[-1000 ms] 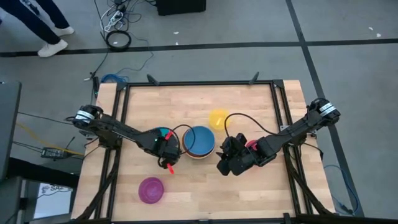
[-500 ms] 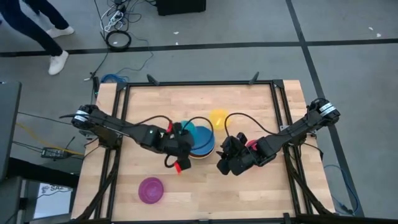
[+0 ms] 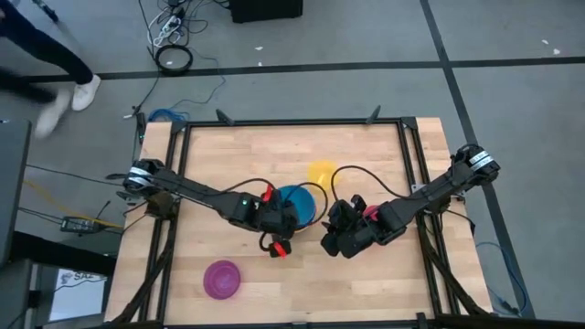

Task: Nest bowls inside each other
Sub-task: Stack the light blue bowl on top of the blue bowl, then stack the red bowl on top of the light blue bowl

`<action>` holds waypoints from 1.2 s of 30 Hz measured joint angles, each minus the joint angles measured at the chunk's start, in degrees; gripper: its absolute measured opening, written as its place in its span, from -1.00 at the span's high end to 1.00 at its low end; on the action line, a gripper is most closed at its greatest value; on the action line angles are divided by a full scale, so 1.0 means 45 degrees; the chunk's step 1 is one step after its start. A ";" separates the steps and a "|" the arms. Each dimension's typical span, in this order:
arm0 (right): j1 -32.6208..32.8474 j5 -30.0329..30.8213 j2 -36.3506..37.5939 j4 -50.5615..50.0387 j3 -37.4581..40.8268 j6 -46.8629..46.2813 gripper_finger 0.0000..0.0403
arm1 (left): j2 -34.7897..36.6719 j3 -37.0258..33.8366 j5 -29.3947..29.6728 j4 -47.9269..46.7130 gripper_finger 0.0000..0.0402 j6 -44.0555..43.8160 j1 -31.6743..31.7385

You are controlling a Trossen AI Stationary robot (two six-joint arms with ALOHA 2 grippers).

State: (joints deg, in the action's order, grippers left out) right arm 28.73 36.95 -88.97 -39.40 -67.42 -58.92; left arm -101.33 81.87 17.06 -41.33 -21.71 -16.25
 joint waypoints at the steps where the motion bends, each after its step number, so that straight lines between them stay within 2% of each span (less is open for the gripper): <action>1: 0.0019 -0.0024 0.0000 -0.0100 0.0000 -0.0019 0.30 | -0.0017 0.0000 0.0005 0.0102 0.91 0.0067 0.0007; 13: 0.0034 -0.0038 0.0000 -0.0705 0.0001 -0.0456 0.30 | 0.0012 0.0664 -0.0298 -0.0087 0.70 0.0425 0.0106; 22: 0.0043 -0.0038 0.0000 -0.0703 0.0000 -0.0481 0.30 | 0.0017 0.0763 -0.0497 -0.0102 0.43 0.0460 0.0203; 26: 0.0043 -0.0059 0.0000 -0.0796 0.0000 -0.0580 0.30 | 0.0017 0.0763 -0.0564 -0.0224 0.37 0.0451 0.0198; 28: 0.0069 -0.0282 0.0000 -0.1397 0.0000 -0.1115 0.30 | 0.0052 0.0763 -0.0836 -0.0702 0.37 0.0441 0.0153; 33: 0.0692 -0.1021 0.0000 -0.4433 0.0000 -0.3820 0.30 | 0.0479 0.0763 -0.1140 -0.3429 0.37 -0.0331 -0.0308; 36: 0.1326 -0.2037 0.0000 -0.5805 0.0000 -0.5515 0.30 | 0.0782 0.0763 -0.1108 -0.5121 0.37 -0.1008 -0.0760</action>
State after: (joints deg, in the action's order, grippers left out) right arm 34.70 27.78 -88.97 -65.53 -67.42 -83.74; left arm -97.81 85.30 12.08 -64.37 -26.25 -19.67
